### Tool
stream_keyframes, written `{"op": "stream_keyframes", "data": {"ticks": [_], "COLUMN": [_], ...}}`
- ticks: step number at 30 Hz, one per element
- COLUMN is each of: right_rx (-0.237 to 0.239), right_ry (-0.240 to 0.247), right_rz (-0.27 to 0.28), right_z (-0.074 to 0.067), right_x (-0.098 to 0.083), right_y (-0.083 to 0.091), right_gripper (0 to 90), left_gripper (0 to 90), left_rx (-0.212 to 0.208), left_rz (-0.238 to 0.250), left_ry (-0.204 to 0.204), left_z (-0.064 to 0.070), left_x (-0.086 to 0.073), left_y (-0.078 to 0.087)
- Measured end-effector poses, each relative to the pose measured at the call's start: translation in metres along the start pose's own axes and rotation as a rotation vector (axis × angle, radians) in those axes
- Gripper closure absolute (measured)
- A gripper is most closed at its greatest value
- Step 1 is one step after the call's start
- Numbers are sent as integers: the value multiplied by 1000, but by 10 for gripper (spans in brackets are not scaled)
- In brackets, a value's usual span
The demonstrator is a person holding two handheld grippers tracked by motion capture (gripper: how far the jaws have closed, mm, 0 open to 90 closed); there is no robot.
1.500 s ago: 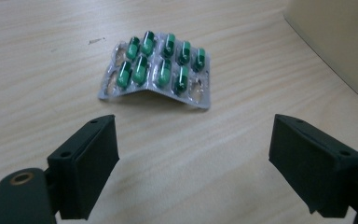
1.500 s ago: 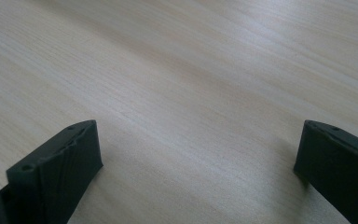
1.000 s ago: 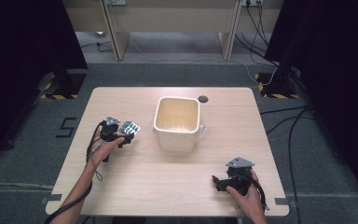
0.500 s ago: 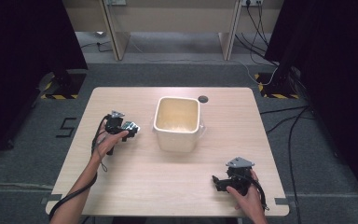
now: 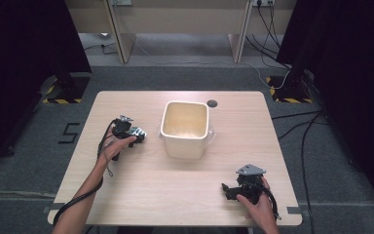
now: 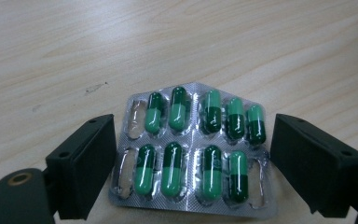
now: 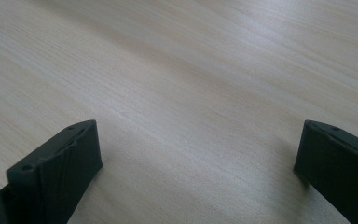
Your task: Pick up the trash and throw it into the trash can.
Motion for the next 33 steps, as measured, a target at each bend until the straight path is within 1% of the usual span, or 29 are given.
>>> {"op": "stream_keyframes", "data": {"ticks": [4, 7, 8, 10, 16, 21, 25, 26, 30, 33], "right_rx": [0, 0, 0, 0, 0, 0, -1, 0, -1, 0], "right_ry": [0, 0, 0, 0, 1, 1, 0, 1, 0, 0], "right_rz": [0, 0, 0, 0, -2, -2, -1, -1, -1, -2], "right_z": [0, 0, 0, 0, 0, 0, 0, 0, 0, 0], "right_x": [0, 0, 0, 0, 0, 0, 0, 0, 0, 0], "right_y": [0, 0, 0, 0, 0, 0, 0, 0, 0, 0], "right_gripper": [4, 4, 4, 4, 4, 4, 4, 4, 4, 4], "left_gripper": [174, 243, 259, 289, 340, 349, 349, 349, 349, 348], "left_rx": [11, 1, -2, -4, -11, -34, -55, -64, -86, -105], "left_rz": [-16, -16, -20, -21, -22, -11, 3, 10, 17, 24], "left_ry": [1, 11, 4, 3, -1, 13, 17, 21, 15, 20], "left_z": [1, 6, 6, 7, 9, 10, 11, 13, 17, 21], "left_x": [-2, -3, -4, -5, -7, -7, -3, -2, 2, 6], "left_y": [4, 6, 7, 9, 12, 19, 30, 33, 44, 51]}}
Point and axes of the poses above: each handheld gripper's, and its own axes: y roughly backward along the jaws, x roughly out of its top, z roughly to its right, the point moved 9 cm from there along -y, roughly forward along the jaws, and after that the axes turned 2 degrees about -z, right-handed, at the moved point
